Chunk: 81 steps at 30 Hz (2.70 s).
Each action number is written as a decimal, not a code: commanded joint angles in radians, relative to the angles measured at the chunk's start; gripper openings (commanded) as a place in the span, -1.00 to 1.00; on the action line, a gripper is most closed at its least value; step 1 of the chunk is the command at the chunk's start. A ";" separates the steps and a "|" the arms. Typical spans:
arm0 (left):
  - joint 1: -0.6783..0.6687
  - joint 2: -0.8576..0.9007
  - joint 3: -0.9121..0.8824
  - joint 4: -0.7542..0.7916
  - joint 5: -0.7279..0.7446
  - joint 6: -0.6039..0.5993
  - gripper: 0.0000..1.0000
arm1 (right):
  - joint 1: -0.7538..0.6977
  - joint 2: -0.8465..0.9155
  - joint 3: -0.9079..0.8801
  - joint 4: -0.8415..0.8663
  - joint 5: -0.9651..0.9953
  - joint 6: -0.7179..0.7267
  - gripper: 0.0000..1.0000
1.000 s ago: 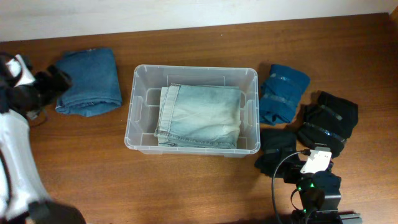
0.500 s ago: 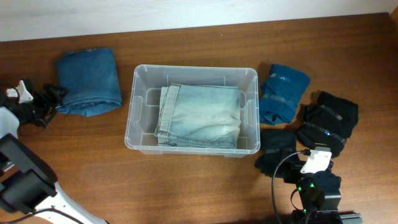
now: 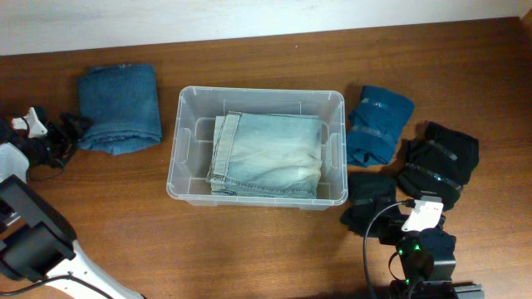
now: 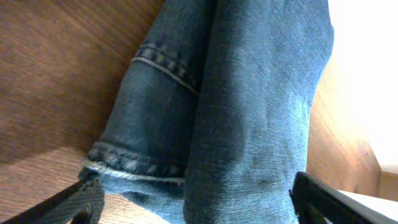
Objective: Pack container
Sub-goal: 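Release the jeans and move the left gripper to the dark-blue jeans, then grasp the dark-blue jeans with the left gripper and place in bin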
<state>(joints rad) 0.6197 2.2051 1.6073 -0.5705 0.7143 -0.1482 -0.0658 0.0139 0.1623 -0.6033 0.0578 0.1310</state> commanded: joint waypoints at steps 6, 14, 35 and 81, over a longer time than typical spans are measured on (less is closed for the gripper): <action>0.101 0.033 0.010 -0.004 0.133 0.031 0.64 | -0.008 -0.008 -0.008 0.002 -0.002 0.000 0.96; 0.086 0.056 0.010 0.022 0.128 0.076 0.99 | -0.008 -0.009 -0.008 0.002 -0.002 0.000 0.97; -0.006 0.160 0.010 0.086 0.097 0.091 -0.38 | -0.008 -0.008 -0.008 0.002 -0.002 0.000 0.97; -0.804 -1.031 -0.152 -0.280 -0.323 -0.304 -0.99 | -0.008 -0.008 -0.008 0.002 -0.002 0.000 0.97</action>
<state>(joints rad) -0.1123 1.1435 1.5051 -0.9489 0.4686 -0.3683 -0.0658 0.0139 0.1623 -0.6029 0.0578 0.1318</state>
